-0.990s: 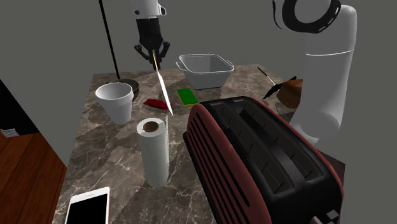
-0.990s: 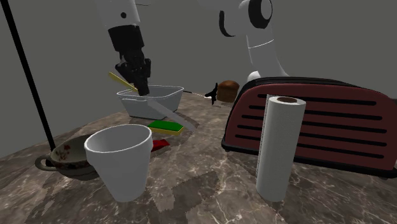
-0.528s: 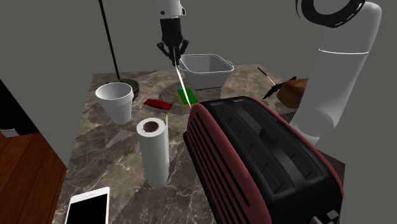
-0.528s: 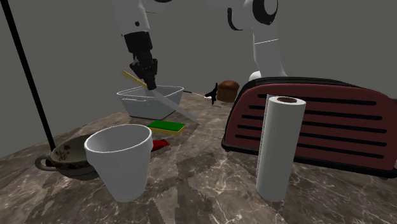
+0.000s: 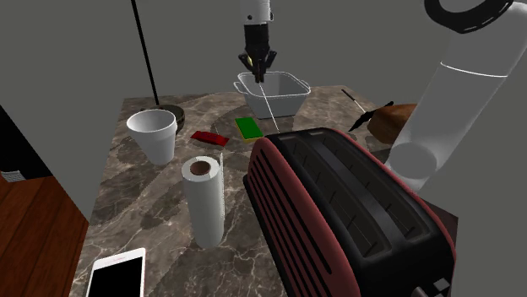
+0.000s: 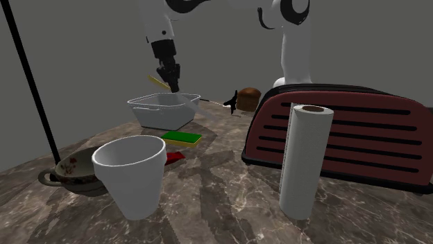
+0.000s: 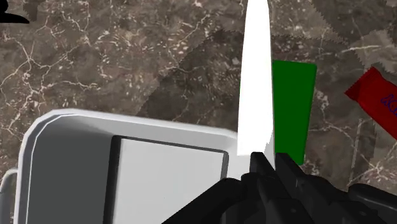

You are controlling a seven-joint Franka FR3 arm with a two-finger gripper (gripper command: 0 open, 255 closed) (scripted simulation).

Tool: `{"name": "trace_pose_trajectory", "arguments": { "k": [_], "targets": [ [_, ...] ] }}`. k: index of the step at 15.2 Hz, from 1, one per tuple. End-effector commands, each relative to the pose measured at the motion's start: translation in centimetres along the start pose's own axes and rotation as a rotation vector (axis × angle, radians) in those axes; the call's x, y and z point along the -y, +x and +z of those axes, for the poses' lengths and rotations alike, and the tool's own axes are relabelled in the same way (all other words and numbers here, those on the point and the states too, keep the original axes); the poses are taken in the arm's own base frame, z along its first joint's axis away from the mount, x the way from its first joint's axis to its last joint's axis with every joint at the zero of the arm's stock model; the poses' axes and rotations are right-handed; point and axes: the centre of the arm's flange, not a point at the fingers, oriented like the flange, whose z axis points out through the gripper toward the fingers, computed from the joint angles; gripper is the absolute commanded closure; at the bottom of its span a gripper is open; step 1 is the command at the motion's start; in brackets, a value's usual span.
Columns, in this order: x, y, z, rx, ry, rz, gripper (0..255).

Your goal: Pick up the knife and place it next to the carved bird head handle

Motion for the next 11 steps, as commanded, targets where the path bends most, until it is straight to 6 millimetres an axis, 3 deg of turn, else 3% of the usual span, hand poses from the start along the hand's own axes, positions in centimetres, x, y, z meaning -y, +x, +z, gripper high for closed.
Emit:
{"name": "trace_pose_trajectory", "arguments": {
  "k": [1, 11],
  "targets": [
    [-2.7, 0.8, 0.0, 0.0, 0.0, -0.001, 255],
    [-15.5, 3.9, 0.7, 0.0, 0.0, -0.001, 255]
  ]
}}
